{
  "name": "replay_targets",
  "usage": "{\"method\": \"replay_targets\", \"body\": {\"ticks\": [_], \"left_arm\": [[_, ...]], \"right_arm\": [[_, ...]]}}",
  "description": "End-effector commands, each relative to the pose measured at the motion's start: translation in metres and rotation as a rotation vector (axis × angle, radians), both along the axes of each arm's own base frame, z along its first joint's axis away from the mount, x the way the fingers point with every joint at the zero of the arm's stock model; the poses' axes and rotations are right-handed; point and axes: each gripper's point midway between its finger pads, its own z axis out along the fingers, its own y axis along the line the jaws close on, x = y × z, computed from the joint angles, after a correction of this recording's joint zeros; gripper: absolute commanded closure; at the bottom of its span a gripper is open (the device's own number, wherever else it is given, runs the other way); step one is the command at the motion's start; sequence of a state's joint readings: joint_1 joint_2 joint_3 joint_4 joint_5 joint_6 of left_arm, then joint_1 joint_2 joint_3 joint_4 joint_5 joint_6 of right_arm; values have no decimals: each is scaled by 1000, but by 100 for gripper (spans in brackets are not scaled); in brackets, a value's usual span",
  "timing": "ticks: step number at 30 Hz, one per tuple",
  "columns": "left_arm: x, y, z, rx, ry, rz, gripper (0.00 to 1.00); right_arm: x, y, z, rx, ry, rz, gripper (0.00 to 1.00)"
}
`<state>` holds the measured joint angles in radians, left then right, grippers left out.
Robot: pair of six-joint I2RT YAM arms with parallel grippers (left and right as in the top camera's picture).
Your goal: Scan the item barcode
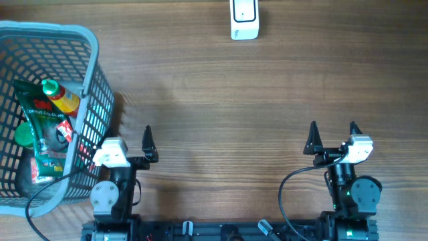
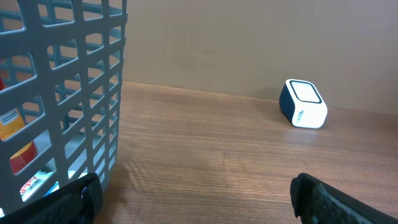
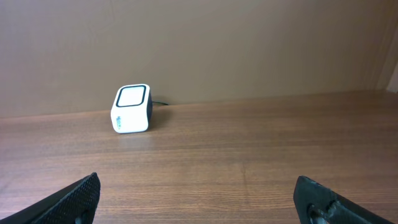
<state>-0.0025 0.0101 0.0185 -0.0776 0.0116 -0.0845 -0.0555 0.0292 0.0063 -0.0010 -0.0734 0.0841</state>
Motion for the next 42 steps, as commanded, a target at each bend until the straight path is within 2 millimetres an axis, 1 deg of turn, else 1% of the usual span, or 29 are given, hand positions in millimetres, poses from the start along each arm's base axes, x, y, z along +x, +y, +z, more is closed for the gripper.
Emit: {"method": "replay_targets", "body": {"ticks": [1,20,22,26,28,31,34,35,37,39,42], "left_arm": [[1,3,-7,-5,15,16,0],[1,3,-6,-5,14,16,0],[1,1,1,-6,-17,4,0],[-2,-17,36,-8,-115,-102,0],[-8,-21,62,-4,-167,-126,0],[-21,-21,107,2,-251,-128,0],[-35,-21,142,6,-315,-128,0],[-42,-21,161,8,-352,-127,0],[-48,-21,177,10,-378,-127,0],[-49,-21,190,10,-385,-128,0],[-41,-21,202,9,-361,-128,0]], "right_arm": [[1,0,-2,-6,6,-1,0],[1,0,-2,-6,7,-1,0],[1,0,-2,-6,7,-1,0],[1,0,-2,-6,7,-1,0],[1,0,-2,-6,7,-1,0],[1,0,-2,-6,7,-1,0],[1,0,-2,-6,7,-1,0],[1,0,-2,-6,7,-1,0],[1,0,-2,-6,7,-1,0],[1,0,-2,-6,7,-1,0],[1,0,-2,-6,7,-1,0]]}}
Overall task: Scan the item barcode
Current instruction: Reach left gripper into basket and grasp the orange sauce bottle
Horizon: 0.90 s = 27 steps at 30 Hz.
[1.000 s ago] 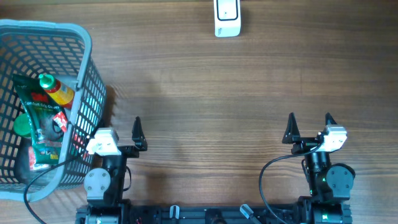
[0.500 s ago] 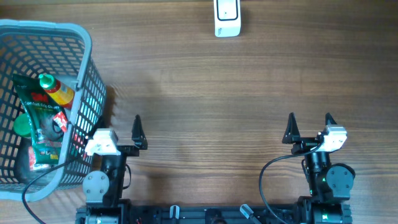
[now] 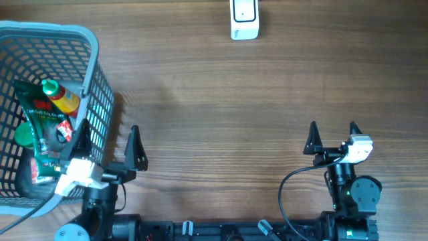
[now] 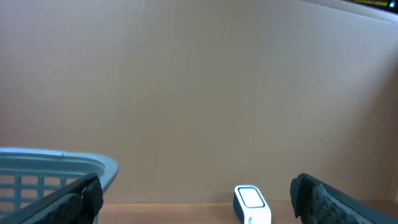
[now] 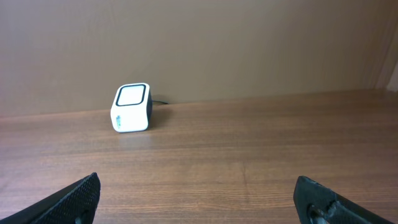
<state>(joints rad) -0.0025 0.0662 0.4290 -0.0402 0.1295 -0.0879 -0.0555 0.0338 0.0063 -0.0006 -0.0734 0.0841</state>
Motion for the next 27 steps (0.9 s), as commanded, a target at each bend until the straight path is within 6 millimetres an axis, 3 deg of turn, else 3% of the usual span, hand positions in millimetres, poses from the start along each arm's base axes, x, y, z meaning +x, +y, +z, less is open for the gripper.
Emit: {"method": "replay_targets", "body": {"ticks": [1,12,20,23,27], "left_arm": [[13,-1,15,2,42,-10,0],[68,-30,57,43,160,-178,0],[94,-31,88,44,164,-183,0],[111,-25,104,36,186,-152,0],[134,4,144,4,258,19,0]], "right_arm": [[0,0,-1,-6,3,-1,0],[0,0,-1,-6,3,-1,0],[0,0,-1,-6,3,-1,0],[0,0,-1,-6,3,-1,1],[0,0,-1,-6,3,-1,0]]}}
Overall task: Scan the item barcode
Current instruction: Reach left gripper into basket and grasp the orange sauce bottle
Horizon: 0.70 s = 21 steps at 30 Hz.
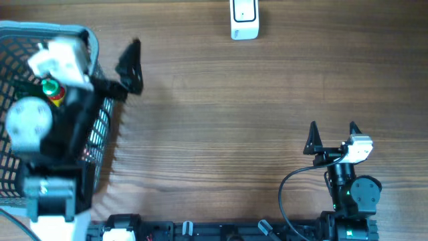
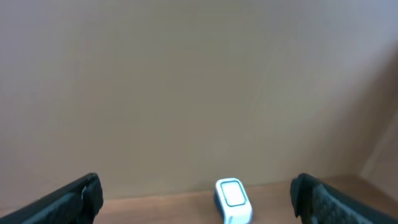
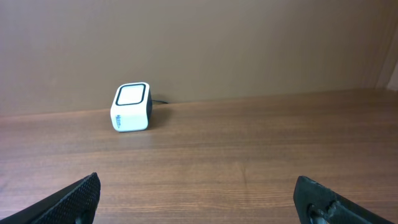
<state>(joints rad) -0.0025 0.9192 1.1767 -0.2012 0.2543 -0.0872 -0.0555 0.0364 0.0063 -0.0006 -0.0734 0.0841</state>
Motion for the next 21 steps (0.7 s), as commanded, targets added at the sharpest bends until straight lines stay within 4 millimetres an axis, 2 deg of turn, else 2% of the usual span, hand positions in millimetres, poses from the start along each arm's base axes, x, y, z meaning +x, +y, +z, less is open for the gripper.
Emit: {"method": "replay_targets", "body": {"ticks": [1,3,4,6,9,11,13,17,20,21], "left_arm": [[11,34,48,-3,20,196,0],[14,54,66,0,81,309,0],[13,57,71,5,109,329,0],[9,53,69,13,175,305,0],[5,51,45,23,275,290,0],[3,37,34,21,320,210,0],[2,31,35,18,320,175,0],[2,31,40,16,299,175,0],[-5,28,45,13,281,160,0],[-7,28,52,12,252,161,0]], "right_arm": [[0,0,0,-6,0,-1,0],[0,0,0,-6,0,-2,0],[0,0,0,-6,0,-1,1],[0,0,0,-6,0,-1,0],[0,0,0,-6,0,-1,0],[0,0,0,-6,0,-1,0],[0,0,0,-6,0,-1,0],[0,0,0,-6,0,-1,1],[0,0,0,-6,0,-1,0],[0,0,0,-6,0,-1,0]]}}
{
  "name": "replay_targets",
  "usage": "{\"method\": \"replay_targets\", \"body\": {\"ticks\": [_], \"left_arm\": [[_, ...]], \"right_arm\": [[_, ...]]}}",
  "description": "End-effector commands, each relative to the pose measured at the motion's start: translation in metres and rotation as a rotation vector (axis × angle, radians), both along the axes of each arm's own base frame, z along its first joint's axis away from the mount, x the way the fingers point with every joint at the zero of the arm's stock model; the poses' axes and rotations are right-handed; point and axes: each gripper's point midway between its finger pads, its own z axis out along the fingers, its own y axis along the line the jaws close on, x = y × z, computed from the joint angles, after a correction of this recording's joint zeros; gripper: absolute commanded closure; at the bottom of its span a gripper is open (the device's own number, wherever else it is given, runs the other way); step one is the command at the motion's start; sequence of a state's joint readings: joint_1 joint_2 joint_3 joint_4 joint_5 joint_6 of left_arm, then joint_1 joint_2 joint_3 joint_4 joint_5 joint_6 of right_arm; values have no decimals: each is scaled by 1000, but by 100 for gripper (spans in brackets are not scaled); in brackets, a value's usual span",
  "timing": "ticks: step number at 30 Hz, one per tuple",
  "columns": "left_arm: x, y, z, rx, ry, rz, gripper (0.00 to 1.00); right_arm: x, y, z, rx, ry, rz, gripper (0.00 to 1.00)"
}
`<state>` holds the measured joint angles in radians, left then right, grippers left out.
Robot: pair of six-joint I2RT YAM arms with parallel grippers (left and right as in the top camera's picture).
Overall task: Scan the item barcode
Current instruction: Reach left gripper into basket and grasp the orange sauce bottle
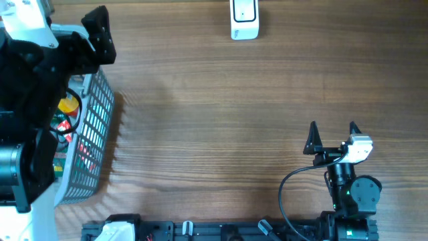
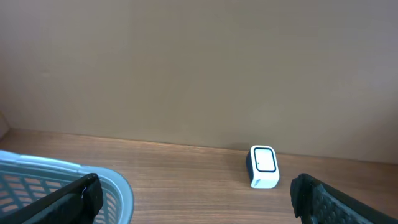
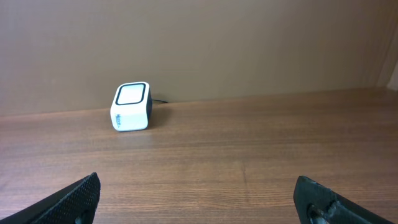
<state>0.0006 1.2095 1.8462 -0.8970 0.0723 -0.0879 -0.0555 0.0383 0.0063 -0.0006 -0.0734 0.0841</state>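
Note:
The white barcode scanner (image 1: pixel 244 19) stands at the table's far edge, also visible as the scanner (image 2: pixel 263 167) and the scanner (image 3: pixel 132 107). Goods lie in the grey-blue basket (image 1: pixel 90 127) at left; only a yellow and red bottle (image 1: pixel 67 106) shows, the rest hidden under my raised left arm. My left gripper (image 2: pixel 196 190) is open and empty, high over the basket's far rim (image 2: pixel 93 177); one of its fingers (image 1: pixel 99 32) shows from above. My right gripper (image 1: pixel 332 136) stands open and empty near the front right.
A brown wall backs the table behind the scanner. The right arm's base and cable (image 1: pixel 294 184) sit at the front edge. Bare wood table (image 1: pixel 221 114) lies between basket and right gripper.
My left arm has moved further left and toward the far side, now covering most of the basket from above. Its wrist view has tipped down, showing the basket rim. The right arm is unchanged.
My left gripper first rested low and open beside the basket's front right corner. Then it was lifted, looking at the wall. Then it stood over the basket's far right corner, and now over the basket's far end. The right gripper stayed open in place throughout.

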Motion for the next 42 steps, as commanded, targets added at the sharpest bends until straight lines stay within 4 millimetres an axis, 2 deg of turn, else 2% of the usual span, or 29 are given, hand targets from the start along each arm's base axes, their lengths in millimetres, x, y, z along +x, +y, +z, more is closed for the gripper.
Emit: {"method": "replay_targets", "body": {"ticks": [1,2,3,5,6,7,9,11,15,19,24,26,28,35,42], "left_arm": [[-9,-3,26,-3,-94,-22,0],[-9,4,36,3,-136,20,0],[-9,28,46,-56,-177,174,0],[-13,66,49,-177,-215,419,0],[-16,82,48,-225,-230,524,0],[-21,107,40,-286,-242,686,0],[-17,128,20,-307,-198,803,0],[-13,149,-10,-359,-122,907,0],[-15,199,-96,-583,83,1178,0],[-5,226,-179,-743,362,1273,0],[15,241,-254,-861,595,1280,0],[25,238,-278,-886,669,1268,0],[32,235,-293,-904,713,1255,0],[41,238,-317,-905,759,1261,0],[55,224,-338,-886,818,1233,0]], "right_arm": [[0,0,0,-6,-2,-1,0],[0,0,0,-6,-2,-1,0],[0,0,0,-6,-2,-1,0],[0,0,0,-6,-2,-1,0],[0,0,0,-6,-2,-1,0],[0,0,0,-6,-2,-1,0],[0,0,0,-6,-2,-1,0],[0,0,0,-6,-2,-1,0],[0,0,0,-6,-2,-1,0],[0,0,0,-6,-2,-1,0],[0,0,0,-6,-2,-2,0],[0,0,0,-6,-2,-1,0],[0,0,0,-6,-2,-1,0],[0,0,0,-6,-2,-1,0],[0,0,0,-6,-2,-1,0]]}}
